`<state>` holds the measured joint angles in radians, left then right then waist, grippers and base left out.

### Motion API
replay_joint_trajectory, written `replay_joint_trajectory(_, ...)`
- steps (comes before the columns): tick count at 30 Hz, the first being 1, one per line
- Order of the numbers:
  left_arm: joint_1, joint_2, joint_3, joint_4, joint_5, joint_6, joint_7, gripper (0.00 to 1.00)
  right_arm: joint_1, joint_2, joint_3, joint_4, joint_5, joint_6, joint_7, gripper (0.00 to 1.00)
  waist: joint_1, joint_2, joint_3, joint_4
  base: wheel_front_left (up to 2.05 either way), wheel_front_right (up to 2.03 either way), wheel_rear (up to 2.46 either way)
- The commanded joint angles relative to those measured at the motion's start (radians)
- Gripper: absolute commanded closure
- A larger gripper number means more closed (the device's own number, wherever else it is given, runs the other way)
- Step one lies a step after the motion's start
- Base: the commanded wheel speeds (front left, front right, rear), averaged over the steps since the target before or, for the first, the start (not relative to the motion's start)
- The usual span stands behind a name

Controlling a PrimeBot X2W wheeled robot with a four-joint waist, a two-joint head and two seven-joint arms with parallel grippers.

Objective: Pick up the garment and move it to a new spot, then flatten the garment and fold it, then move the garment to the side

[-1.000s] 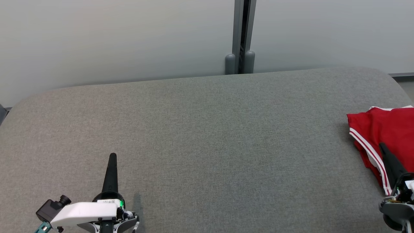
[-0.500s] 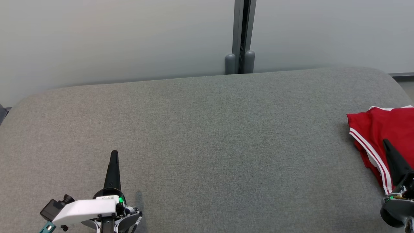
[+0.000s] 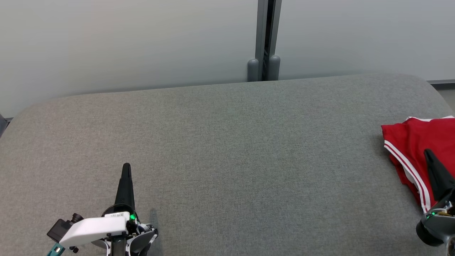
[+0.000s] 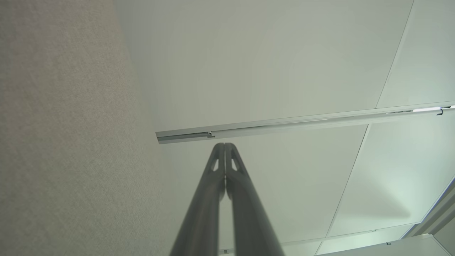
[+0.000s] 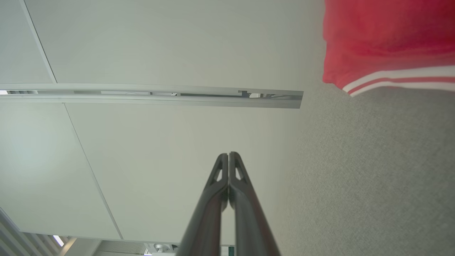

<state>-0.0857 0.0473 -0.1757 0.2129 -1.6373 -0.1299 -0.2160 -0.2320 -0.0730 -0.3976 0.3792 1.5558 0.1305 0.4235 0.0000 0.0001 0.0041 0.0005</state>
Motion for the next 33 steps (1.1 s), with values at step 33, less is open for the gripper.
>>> replay_joint_trajectory(33,-0.015,0.003,0.002,0.001,-0.004,-0.004,-0.002,1.00,-0.006,-0.004,0.000,0.002,0.004,0.000,0.005,1.00,0.0000,-0.0001,0.000,0.000,0.00,0.00,0.00)
